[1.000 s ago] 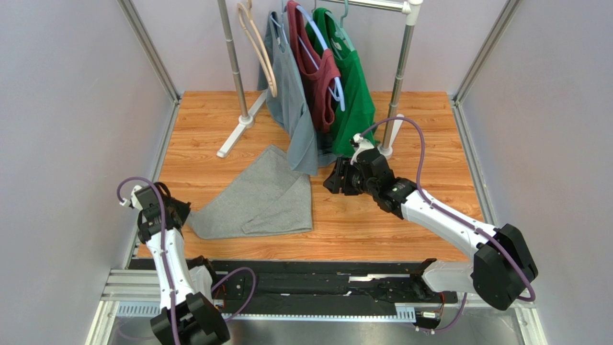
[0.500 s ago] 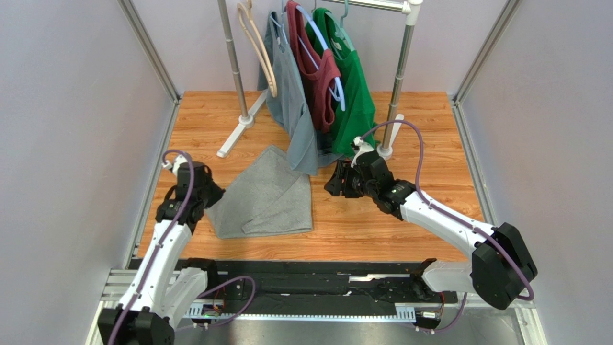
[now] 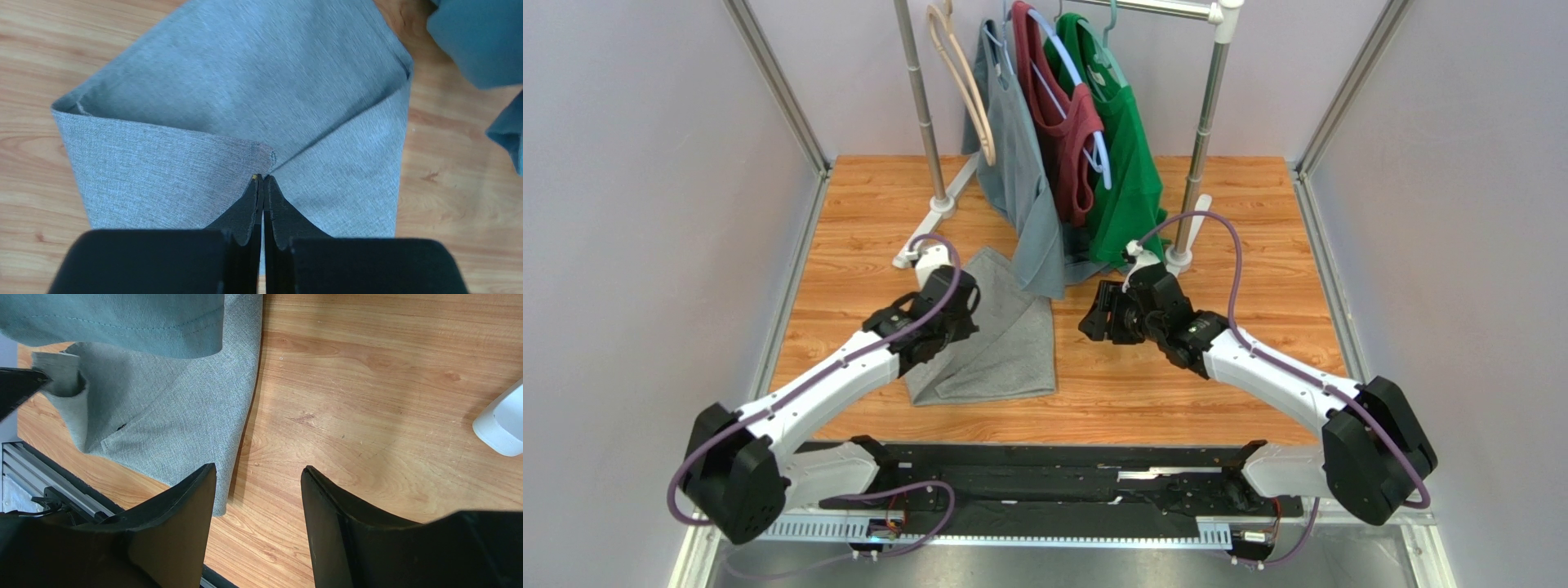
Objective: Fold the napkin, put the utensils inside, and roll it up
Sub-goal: Fold the napkin at the center of the board.
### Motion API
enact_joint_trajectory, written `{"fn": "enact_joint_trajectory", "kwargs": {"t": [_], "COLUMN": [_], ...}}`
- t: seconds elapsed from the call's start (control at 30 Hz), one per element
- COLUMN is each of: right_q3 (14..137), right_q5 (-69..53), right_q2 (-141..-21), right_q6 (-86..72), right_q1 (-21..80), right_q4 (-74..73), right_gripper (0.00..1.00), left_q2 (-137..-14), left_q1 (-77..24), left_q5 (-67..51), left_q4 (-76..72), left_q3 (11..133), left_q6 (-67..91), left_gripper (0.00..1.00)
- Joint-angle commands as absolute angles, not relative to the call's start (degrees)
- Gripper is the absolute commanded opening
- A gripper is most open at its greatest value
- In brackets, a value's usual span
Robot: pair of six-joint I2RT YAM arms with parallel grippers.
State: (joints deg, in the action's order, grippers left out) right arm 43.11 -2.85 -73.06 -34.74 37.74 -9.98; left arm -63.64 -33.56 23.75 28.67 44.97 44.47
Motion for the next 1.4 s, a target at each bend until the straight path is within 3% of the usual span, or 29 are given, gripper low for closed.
{"fn": "enact_joint_trajectory", "kwargs": {"t": [0.0,0.4,0.77,1.37], "right_q3": [42.6,41.3,41.0,40.6], "right_q5": [-1.2,-0.1,-0.1,-0.1], "right_q2": [-72.8,-72.2,-72.3,-72.8], "right_q6": [-35.6,-35.9,-36.1,-36.4], "right_q1": [37.5,37.2,37.1,37.0], "right_q4": [-7.7,-8.5,-9.0,-9.4], "right_gripper": [0.57,0.57,0.57,0.57], "left_q2": [-69.2,-79.4,-81.7,-84.2], "left_q1": [-39.5,-52.8,-58.0,-62.6], "left_q5": [27.5,29.2,26.1,30.1], "left_q4": [24.2,14.3,4.1,6.6], "left_q3": [48.5,51.9,50.2,46.8], "left_q6": [43.0,36.7,28.9,27.2], "left_gripper": [0.00,0.00,0.00,0.00]}}
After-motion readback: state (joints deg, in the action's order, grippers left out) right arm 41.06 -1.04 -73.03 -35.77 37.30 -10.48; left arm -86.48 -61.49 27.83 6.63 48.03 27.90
